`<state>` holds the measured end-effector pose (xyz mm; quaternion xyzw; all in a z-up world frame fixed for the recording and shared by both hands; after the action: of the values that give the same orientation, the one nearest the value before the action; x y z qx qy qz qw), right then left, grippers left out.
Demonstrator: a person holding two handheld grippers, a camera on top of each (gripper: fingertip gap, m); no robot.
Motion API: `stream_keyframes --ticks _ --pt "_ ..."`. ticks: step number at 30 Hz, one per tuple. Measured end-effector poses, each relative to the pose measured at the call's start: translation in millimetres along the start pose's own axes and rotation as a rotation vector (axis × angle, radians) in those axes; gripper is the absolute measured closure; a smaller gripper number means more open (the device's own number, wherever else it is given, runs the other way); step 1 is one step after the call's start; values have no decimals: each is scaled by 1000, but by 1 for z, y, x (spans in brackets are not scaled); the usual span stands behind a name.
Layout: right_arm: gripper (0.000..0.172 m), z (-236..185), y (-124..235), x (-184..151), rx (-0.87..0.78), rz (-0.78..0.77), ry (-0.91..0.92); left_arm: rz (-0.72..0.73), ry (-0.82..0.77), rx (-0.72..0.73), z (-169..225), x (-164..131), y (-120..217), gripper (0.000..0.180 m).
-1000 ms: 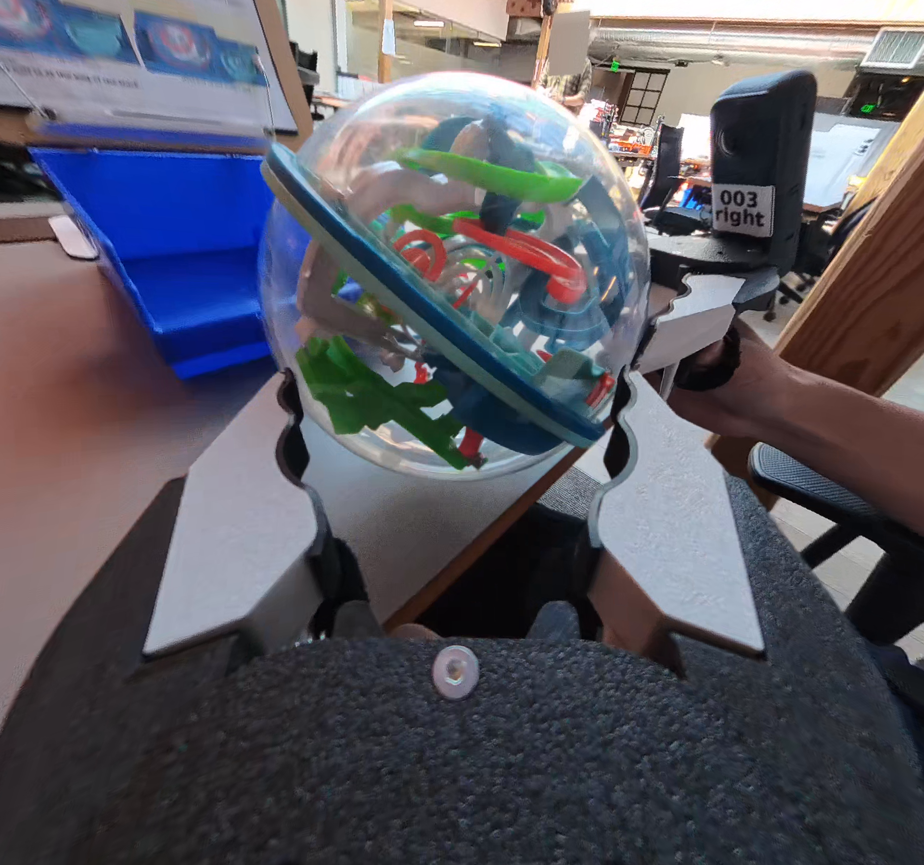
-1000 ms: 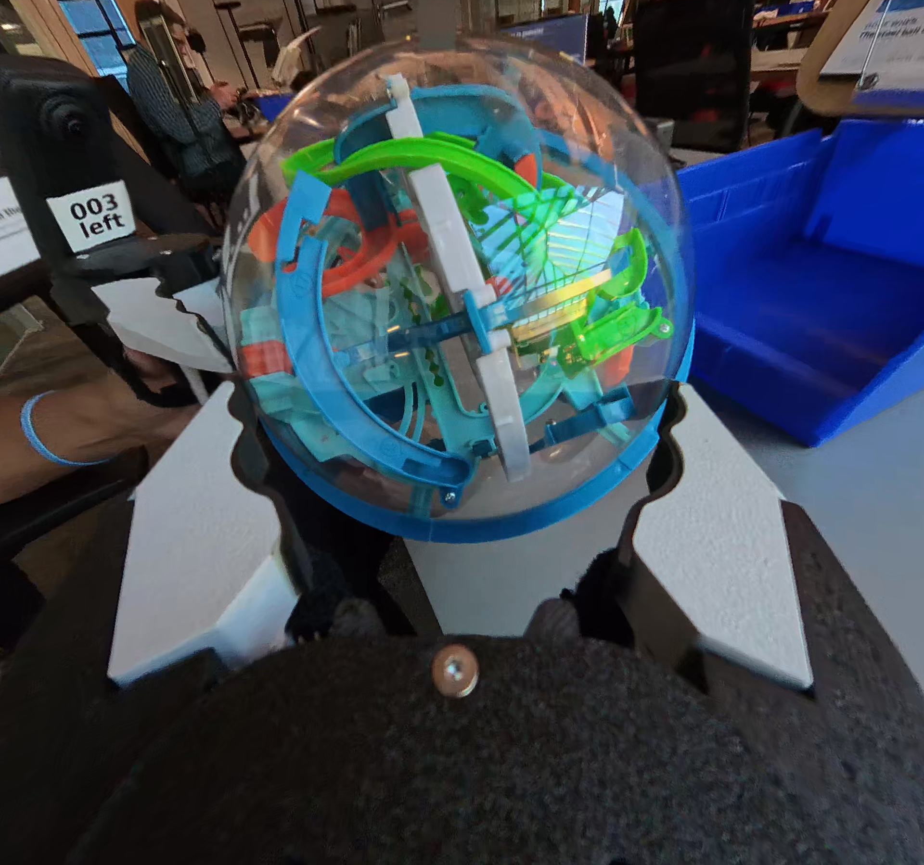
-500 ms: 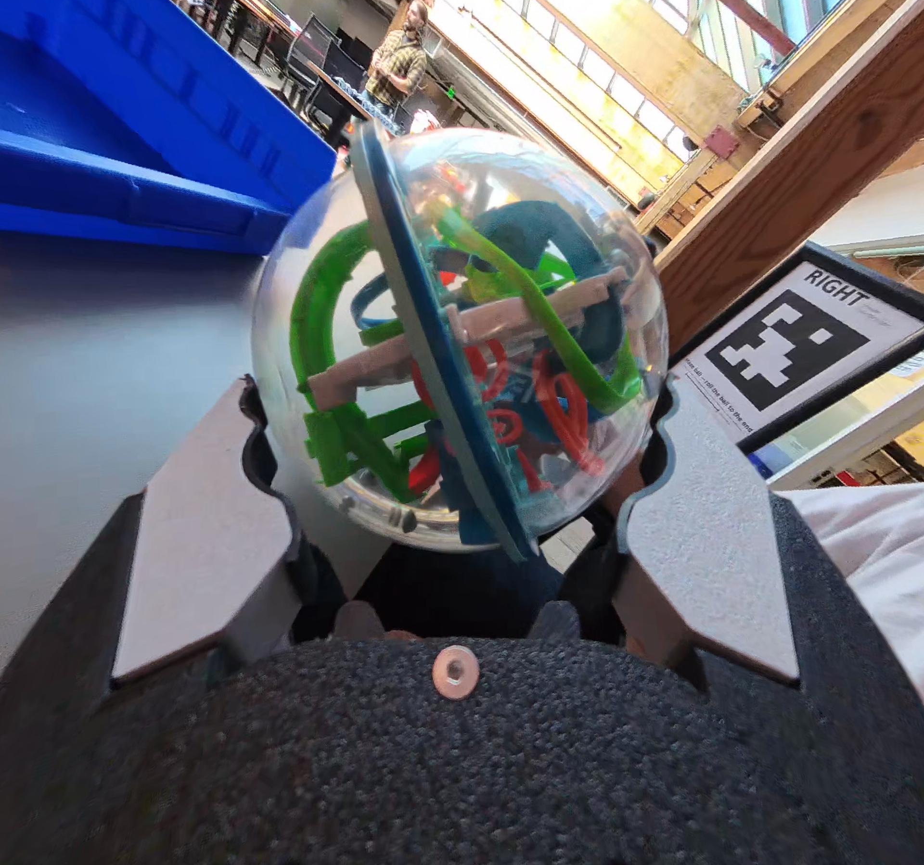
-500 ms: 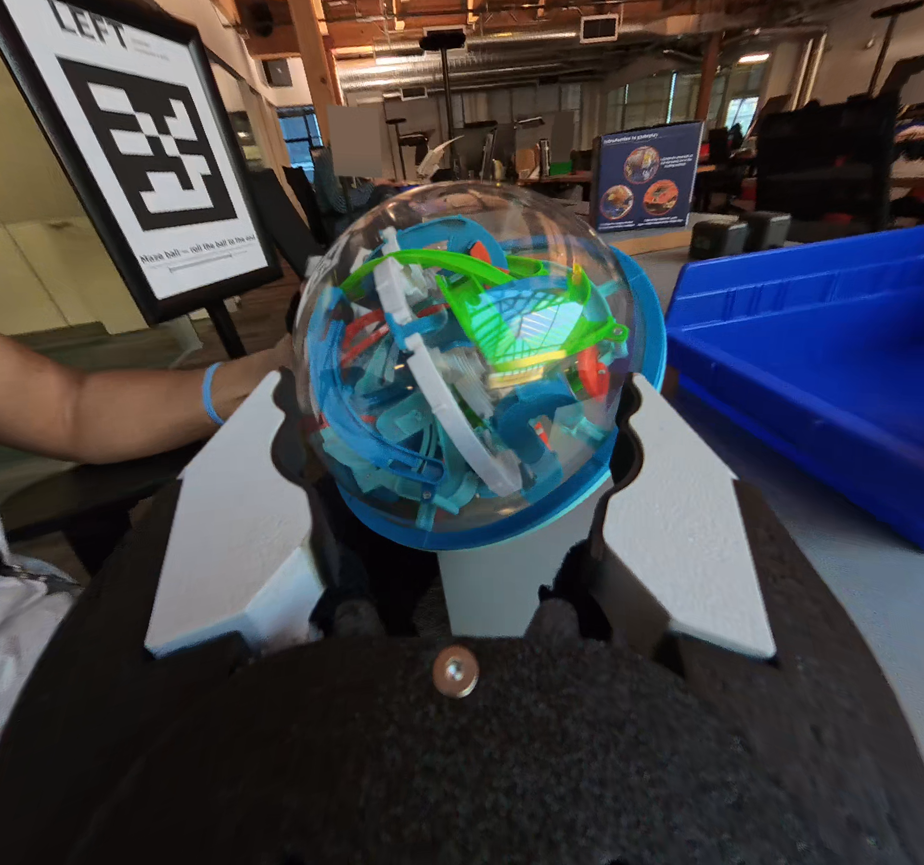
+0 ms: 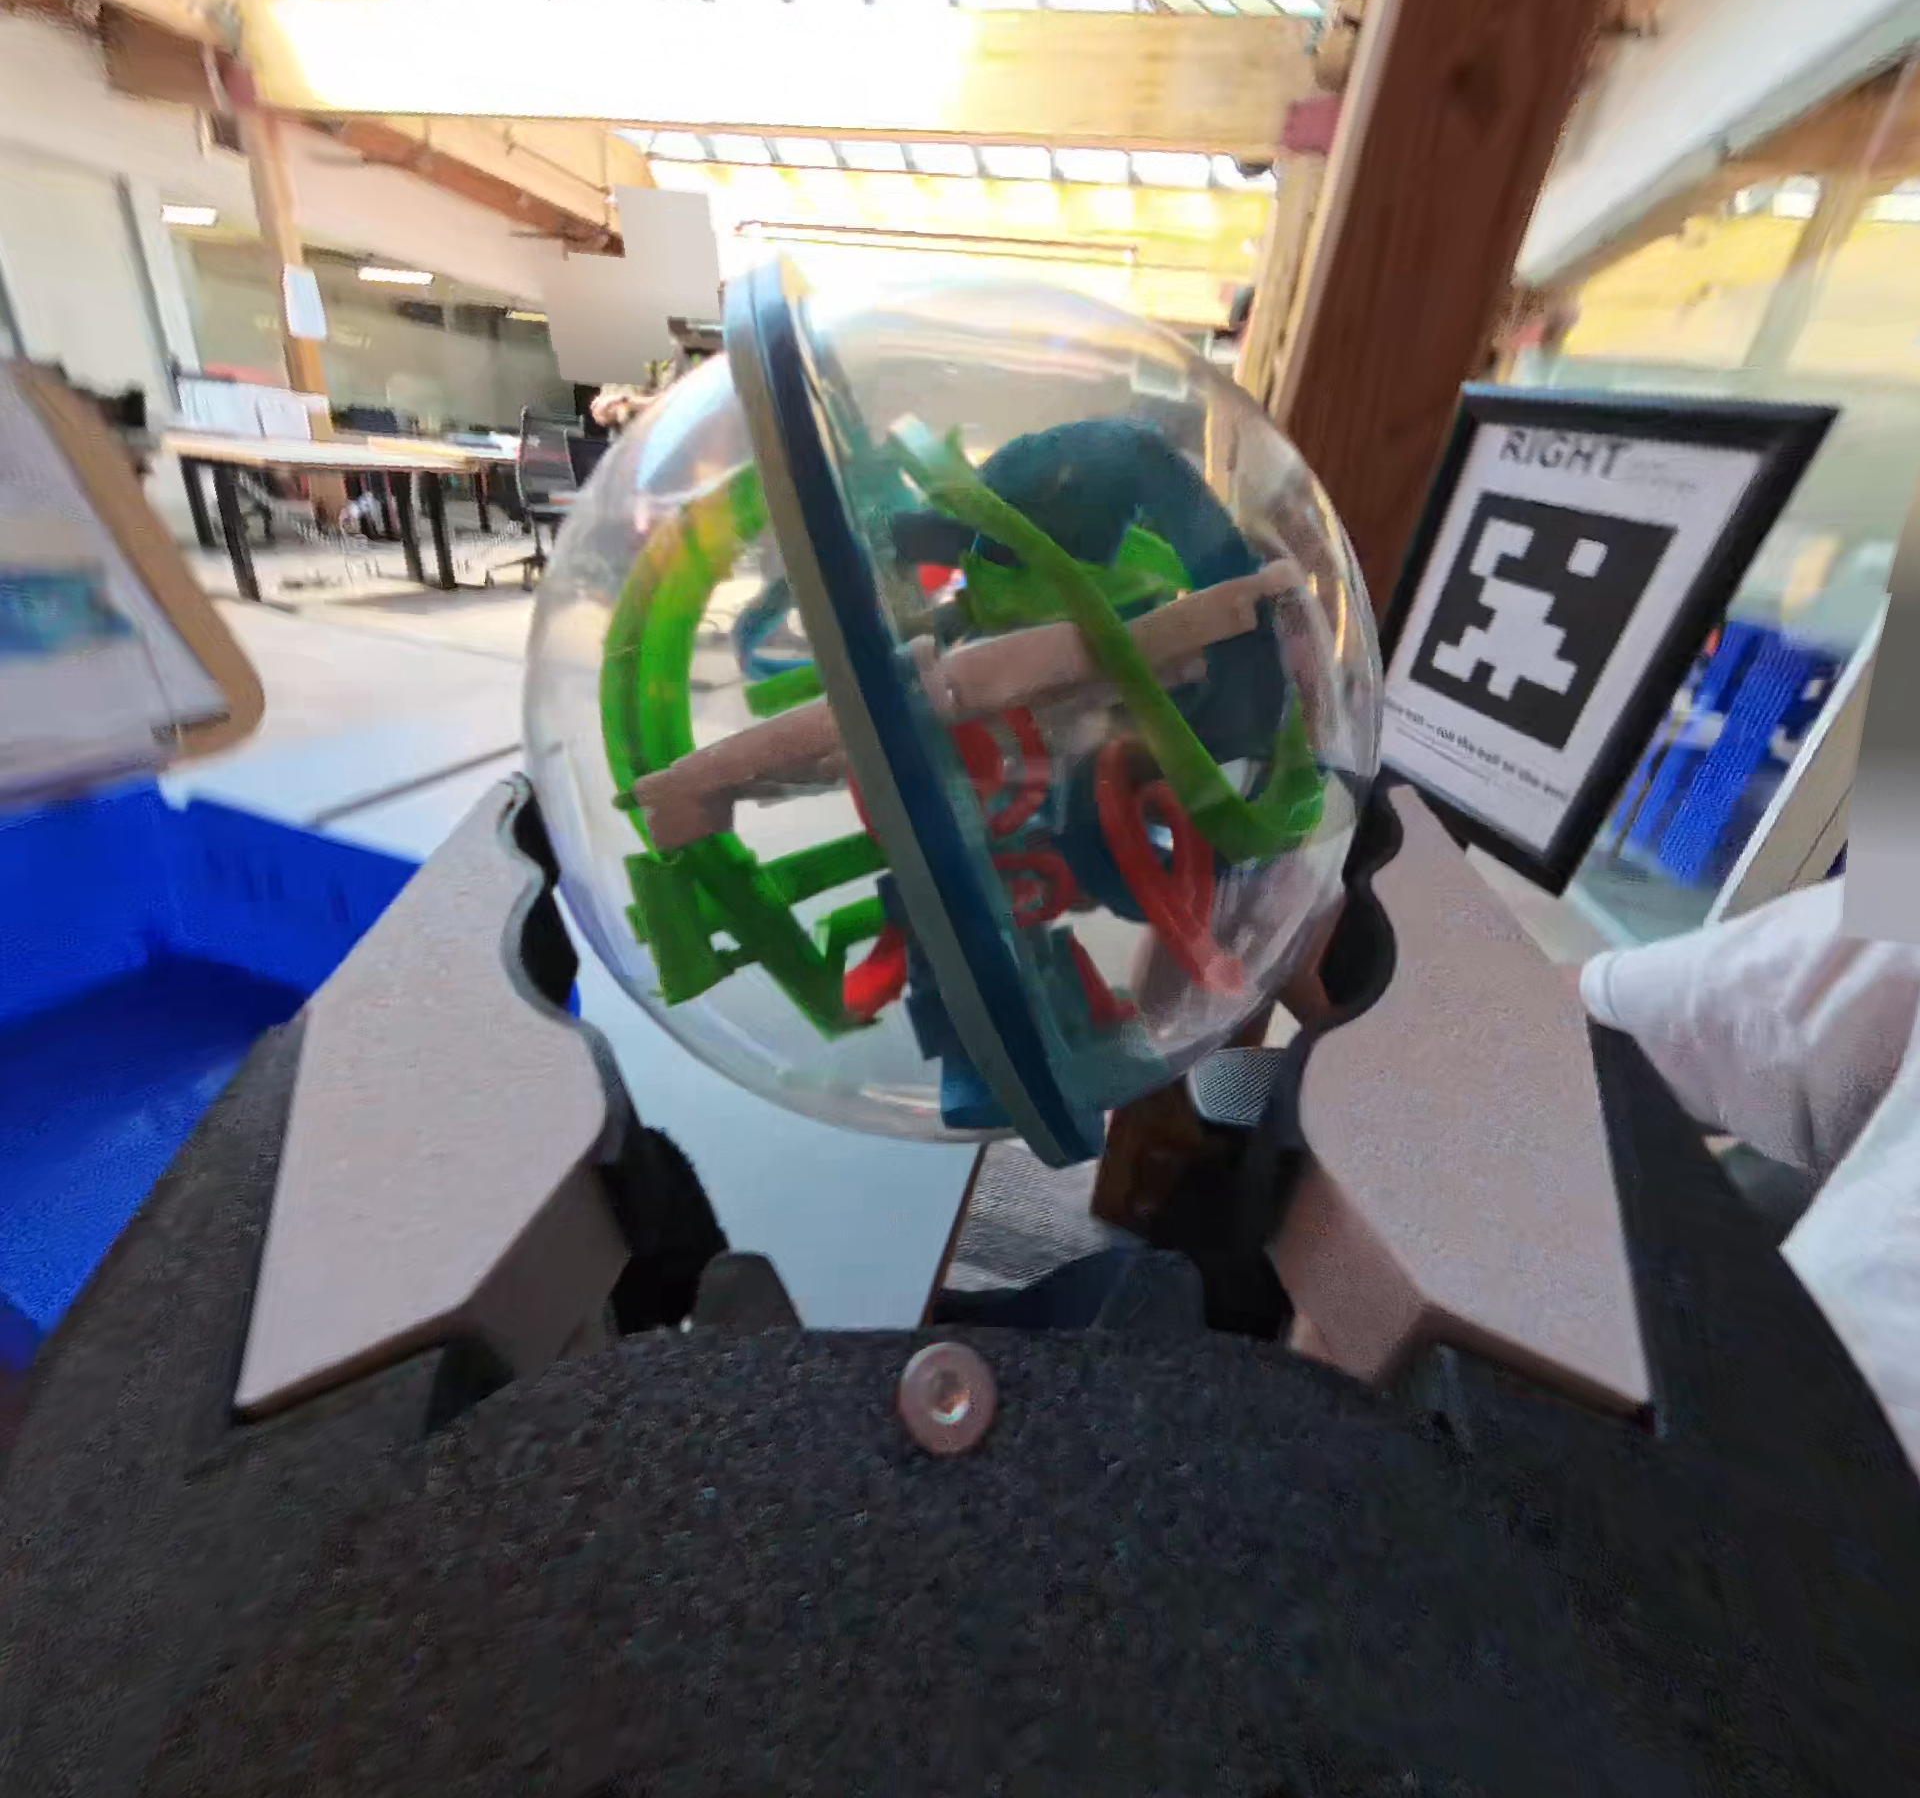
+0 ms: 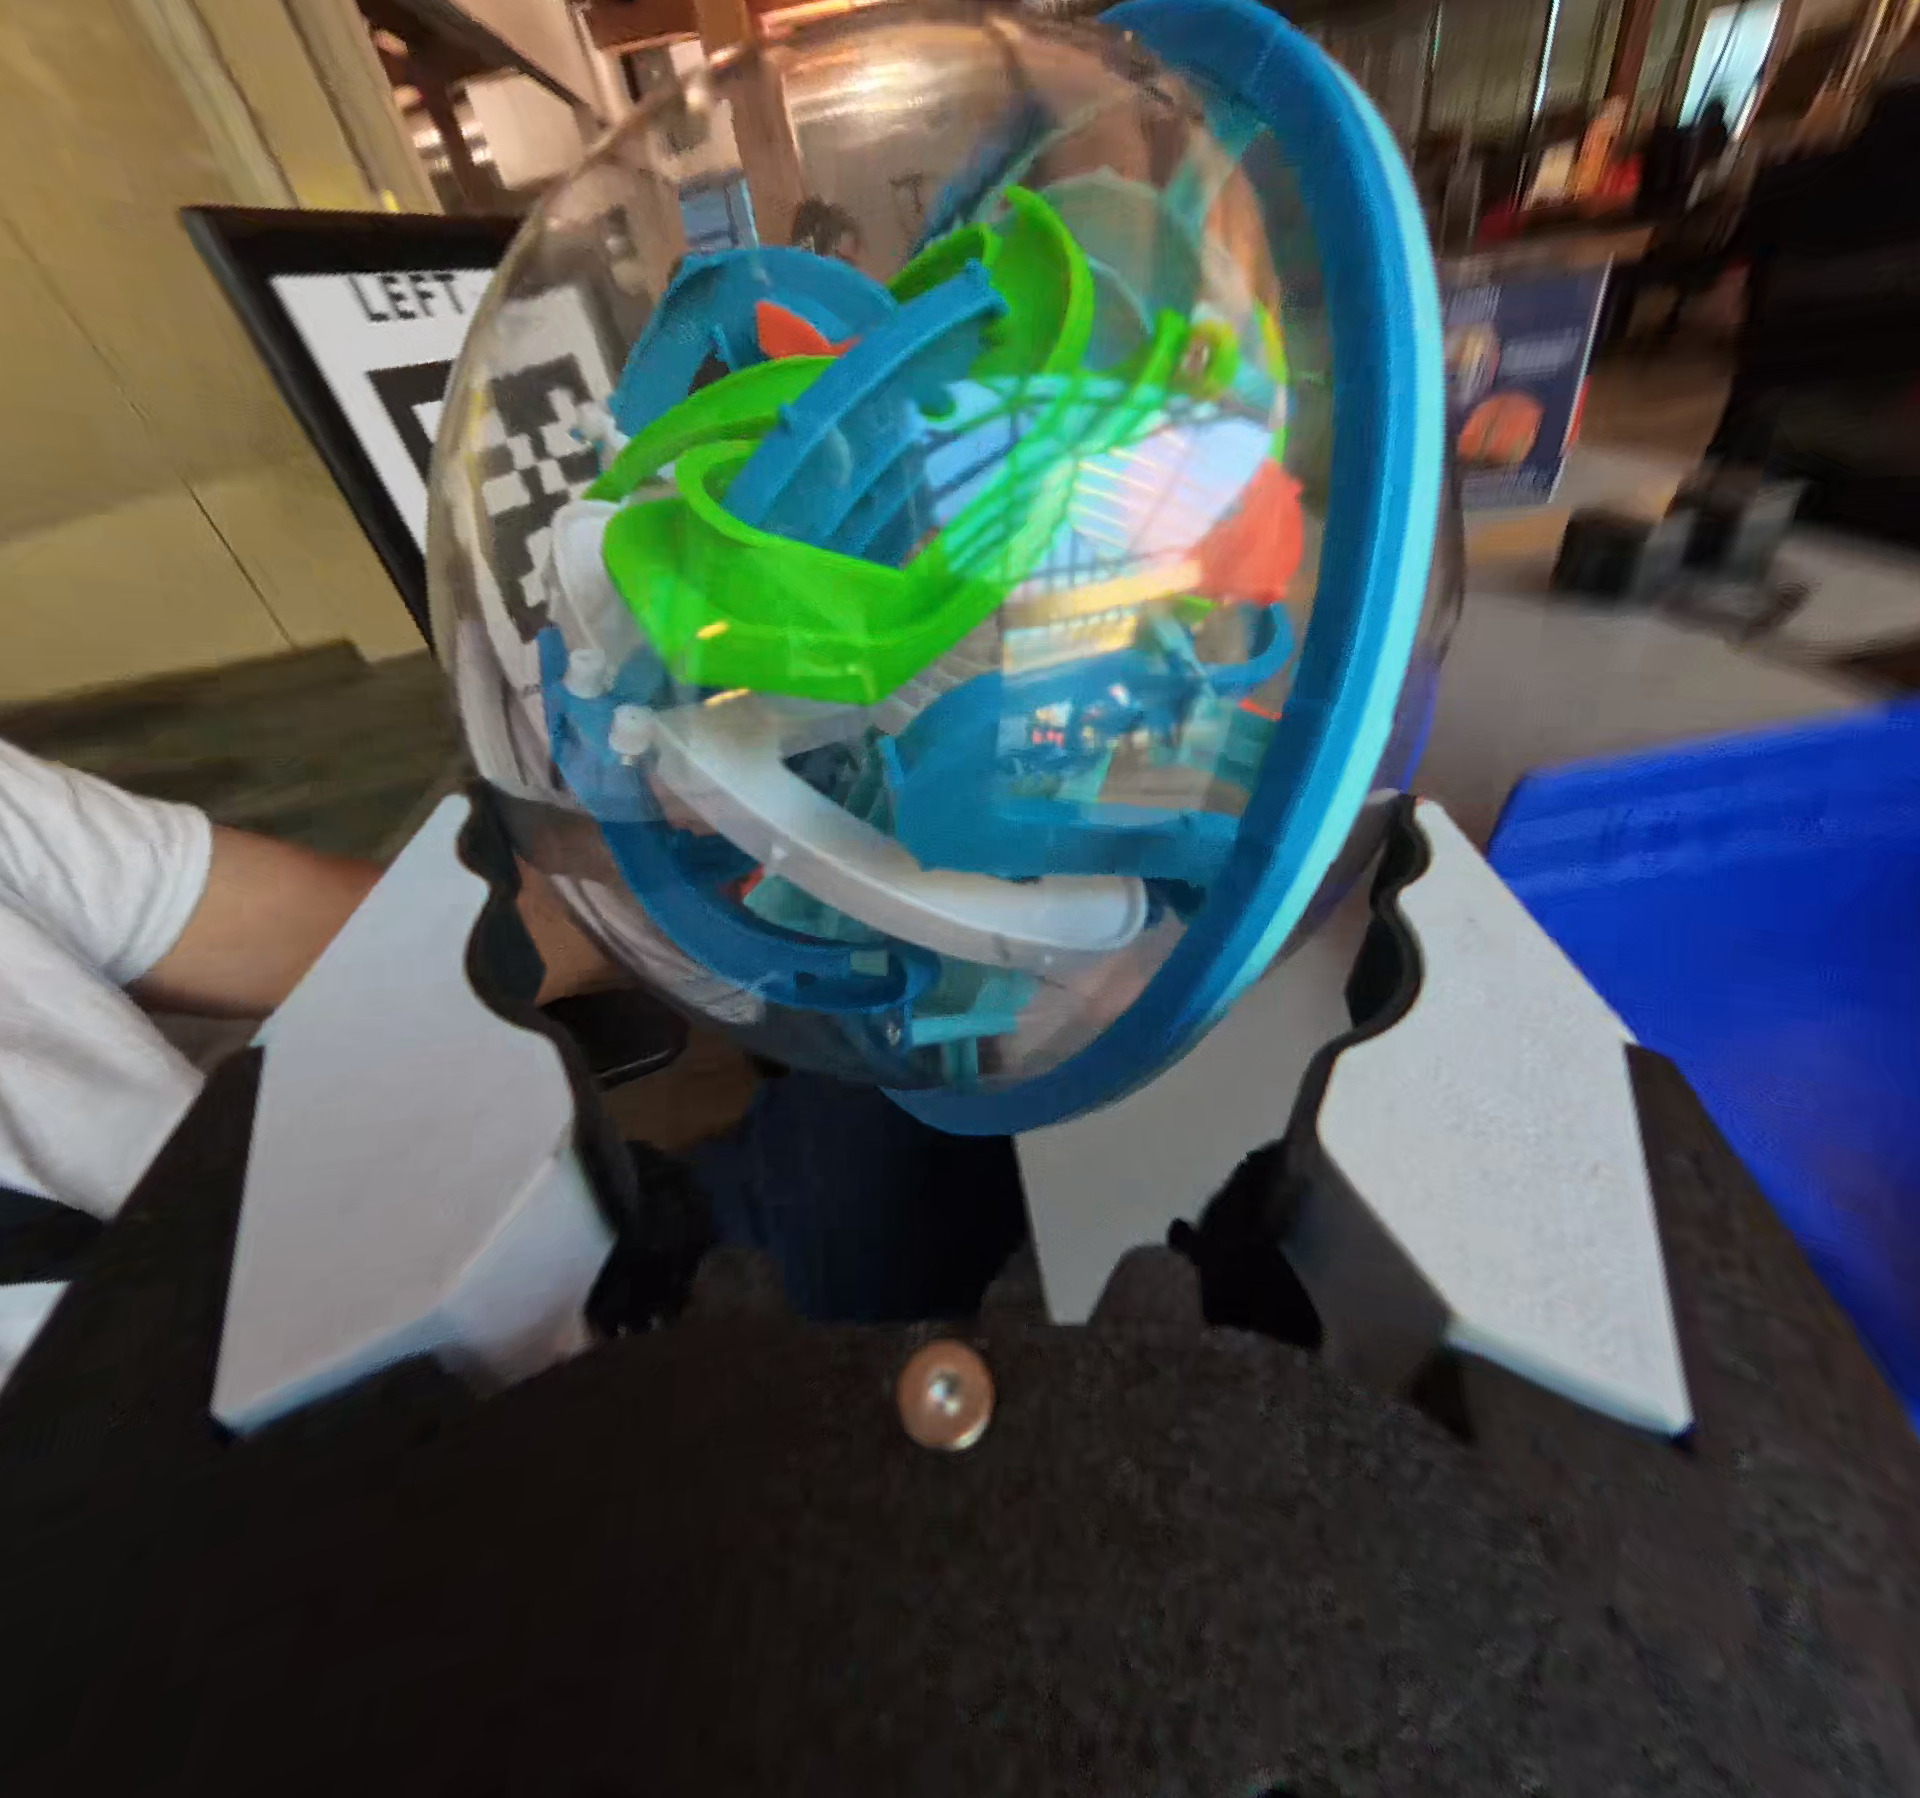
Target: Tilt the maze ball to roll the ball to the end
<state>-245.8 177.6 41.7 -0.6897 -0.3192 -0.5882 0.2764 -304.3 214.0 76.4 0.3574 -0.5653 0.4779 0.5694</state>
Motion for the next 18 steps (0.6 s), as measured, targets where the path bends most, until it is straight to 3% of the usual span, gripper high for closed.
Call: stream_keyframes --ticks 3,5,8,12,18 --pt "16 -65 21 91 -26 33 404 -38 -317 -65 61 64 -9 35" --pt "16 -106 39 125 -52 86 586 -69 -472 -102 98 92 -19 35" --pt "16 -148 66 147 -107 164 728 -121 -644 -149 143 122 -36 36" --pt "16 -171 102 160 -163 221 809 -259 -860 -146 188 148 -67 36" --pt "17 -195 146 175 -201 325 863 -373 -1008 -164 235 167 -103 35"
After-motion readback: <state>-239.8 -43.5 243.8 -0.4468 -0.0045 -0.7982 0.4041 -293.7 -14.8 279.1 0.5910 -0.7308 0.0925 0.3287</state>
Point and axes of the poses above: each gripper's, where its closed fingertips meet, y back along the fingers, x out of its top, z = x × y across the jaws, the point moved 1 cm from there along y, back along the fingers, and after that the axes turned 12 degrees about x, right-handed, at the moved point
